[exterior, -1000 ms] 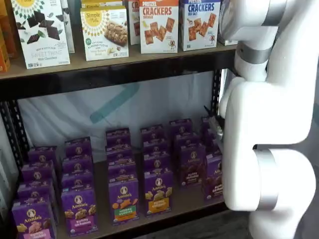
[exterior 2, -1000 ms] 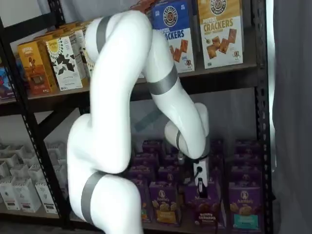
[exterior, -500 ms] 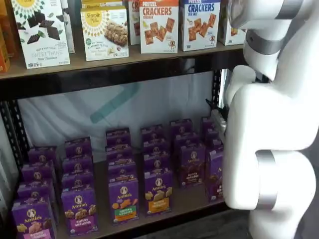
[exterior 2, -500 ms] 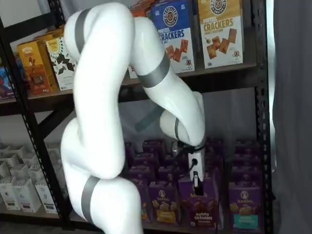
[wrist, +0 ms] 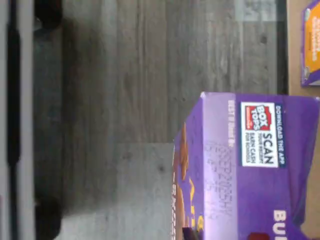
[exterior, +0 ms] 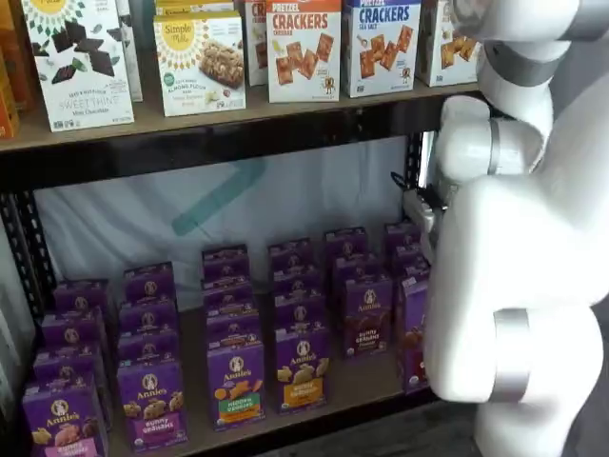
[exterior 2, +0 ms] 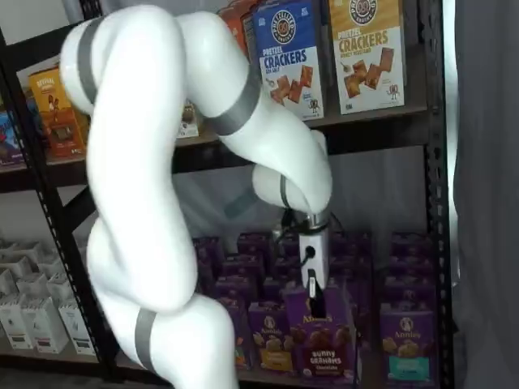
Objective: Pick up the purple box with a brown patch in the center, on the bottom shelf, the fifth box from the left
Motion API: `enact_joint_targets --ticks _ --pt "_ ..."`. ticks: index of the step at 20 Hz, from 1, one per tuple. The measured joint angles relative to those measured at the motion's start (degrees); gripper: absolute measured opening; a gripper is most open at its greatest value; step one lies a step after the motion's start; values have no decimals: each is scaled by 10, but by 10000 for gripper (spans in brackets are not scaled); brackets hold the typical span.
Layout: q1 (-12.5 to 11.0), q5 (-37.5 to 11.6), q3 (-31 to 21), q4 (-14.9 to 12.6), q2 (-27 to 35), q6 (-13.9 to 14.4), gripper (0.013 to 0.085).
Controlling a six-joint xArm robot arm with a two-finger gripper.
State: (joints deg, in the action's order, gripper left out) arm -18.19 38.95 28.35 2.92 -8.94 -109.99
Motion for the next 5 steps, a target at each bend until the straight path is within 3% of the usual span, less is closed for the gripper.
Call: enact_joint_targets --ticks 5 --pt "22 78 -11 8 -71 19 290"
